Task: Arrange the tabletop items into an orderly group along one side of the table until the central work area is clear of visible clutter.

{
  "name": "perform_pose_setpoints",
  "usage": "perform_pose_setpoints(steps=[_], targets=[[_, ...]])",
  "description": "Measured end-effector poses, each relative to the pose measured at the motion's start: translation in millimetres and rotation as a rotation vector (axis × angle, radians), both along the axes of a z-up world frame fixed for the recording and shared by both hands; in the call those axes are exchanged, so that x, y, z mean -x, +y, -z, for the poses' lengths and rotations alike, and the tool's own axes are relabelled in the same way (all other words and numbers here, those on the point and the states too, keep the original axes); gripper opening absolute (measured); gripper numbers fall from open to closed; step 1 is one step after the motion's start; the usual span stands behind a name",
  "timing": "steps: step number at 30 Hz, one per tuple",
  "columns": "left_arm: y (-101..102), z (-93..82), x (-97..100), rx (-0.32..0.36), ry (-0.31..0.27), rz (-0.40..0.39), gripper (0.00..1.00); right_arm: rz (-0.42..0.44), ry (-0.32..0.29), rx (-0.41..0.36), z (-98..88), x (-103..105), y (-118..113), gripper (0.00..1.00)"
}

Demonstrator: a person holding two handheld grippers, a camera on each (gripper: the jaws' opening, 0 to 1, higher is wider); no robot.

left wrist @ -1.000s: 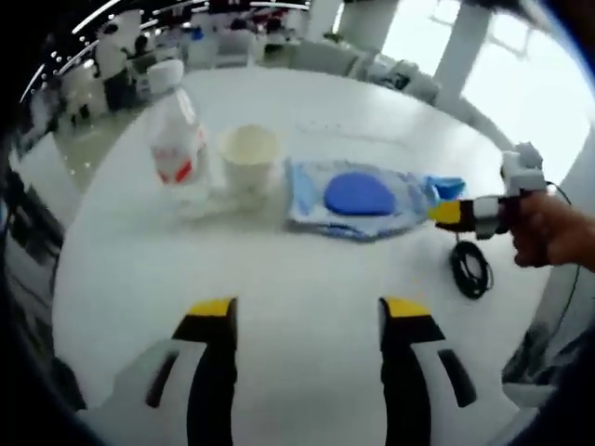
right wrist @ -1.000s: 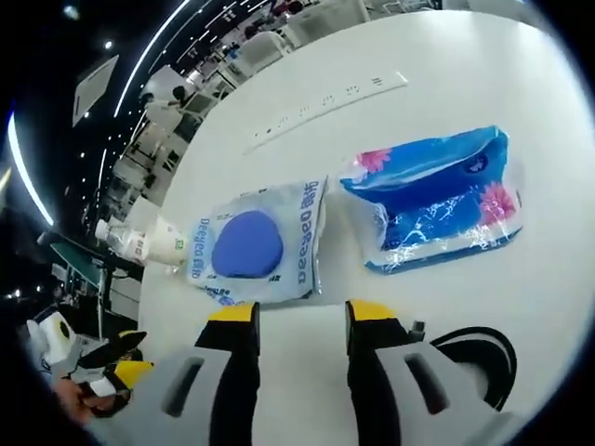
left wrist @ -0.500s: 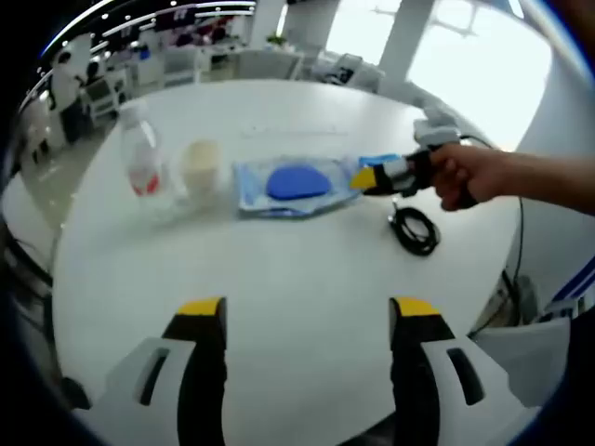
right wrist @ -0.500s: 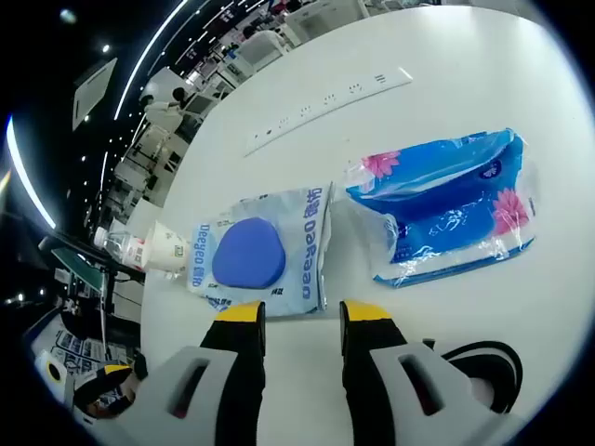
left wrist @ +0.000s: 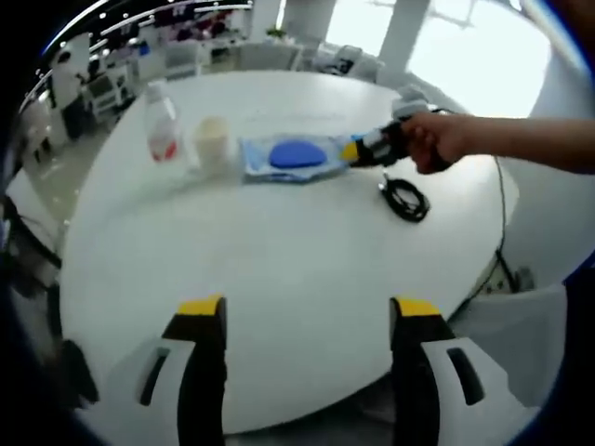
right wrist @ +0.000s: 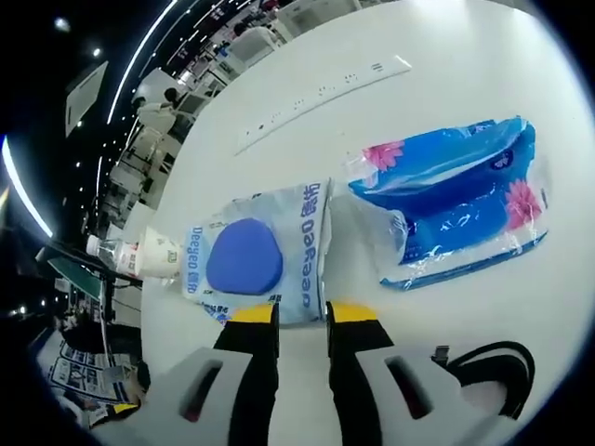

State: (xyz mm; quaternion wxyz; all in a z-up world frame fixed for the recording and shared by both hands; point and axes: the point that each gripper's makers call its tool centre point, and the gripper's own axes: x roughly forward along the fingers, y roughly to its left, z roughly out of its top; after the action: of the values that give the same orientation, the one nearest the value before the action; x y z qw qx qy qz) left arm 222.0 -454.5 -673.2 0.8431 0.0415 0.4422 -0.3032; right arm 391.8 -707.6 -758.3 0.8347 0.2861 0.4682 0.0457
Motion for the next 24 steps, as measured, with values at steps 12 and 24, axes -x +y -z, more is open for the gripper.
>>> perform_pose_setpoints(steps=[12,24], targets=[[17,4.9,11.1,0.010,0.010,-0.073,0.66,0.026,-0.008,-0.003,0.8,0,-4,0.02],[12,8.4,17.4,0.025,0.025,-0.073,0.65,0.059,-0.009,-0.009,-2.3,-5,-8,0.02]])
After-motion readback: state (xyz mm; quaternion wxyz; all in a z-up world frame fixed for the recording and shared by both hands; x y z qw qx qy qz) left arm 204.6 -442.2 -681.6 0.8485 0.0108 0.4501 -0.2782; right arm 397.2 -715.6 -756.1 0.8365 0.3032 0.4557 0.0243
